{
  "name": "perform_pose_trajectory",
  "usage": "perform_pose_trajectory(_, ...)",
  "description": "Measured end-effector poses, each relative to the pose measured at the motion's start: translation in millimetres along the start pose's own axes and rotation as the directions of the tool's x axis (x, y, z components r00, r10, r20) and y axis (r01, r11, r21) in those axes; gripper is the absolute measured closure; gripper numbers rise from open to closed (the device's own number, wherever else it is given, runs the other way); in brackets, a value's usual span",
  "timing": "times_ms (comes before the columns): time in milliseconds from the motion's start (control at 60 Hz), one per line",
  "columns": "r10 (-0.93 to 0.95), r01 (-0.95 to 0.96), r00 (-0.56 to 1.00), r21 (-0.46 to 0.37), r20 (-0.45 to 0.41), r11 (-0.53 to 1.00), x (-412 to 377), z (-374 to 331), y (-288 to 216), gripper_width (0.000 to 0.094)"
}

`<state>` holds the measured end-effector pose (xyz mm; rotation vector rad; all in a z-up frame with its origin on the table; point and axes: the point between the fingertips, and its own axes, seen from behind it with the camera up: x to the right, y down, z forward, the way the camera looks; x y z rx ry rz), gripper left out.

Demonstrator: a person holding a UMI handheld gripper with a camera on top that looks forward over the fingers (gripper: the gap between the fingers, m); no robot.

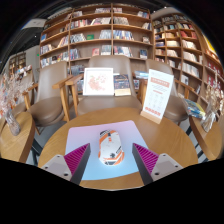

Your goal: Arrange mouse

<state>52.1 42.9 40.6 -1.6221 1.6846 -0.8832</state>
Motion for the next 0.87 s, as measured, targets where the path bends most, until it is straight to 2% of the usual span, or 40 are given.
perform_pose_trajectory(133, 0.016, -0.016, 1.000, 0.042, -0.006, 0.999, 7.8, -92.4, 8.4, 0.0079)
perform_pose_trajectory(300, 0.015, -0.019, 0.998, 0.070, 0.059, 0.997, 3.1, -199.5, 41.2, 0.0081)
perform_pose_trajectory(400, -0.001, -0.003, 0.999, 0.085, 0.044, 0.996, 11.7, -244.1, 63.2, 0.0087)
perform_pose_trajectory(650, -0.056, 0.054, 0.998, 0.095, 0.018, 0.994, 30.7, -300.6, 98.2, 0.0088)
perform_pose_trajectory(867, -0.071, 0.070, 0.997, 0.118, 0.002, 0.991, 40.2, -319.6, 100.2, 0.0079)
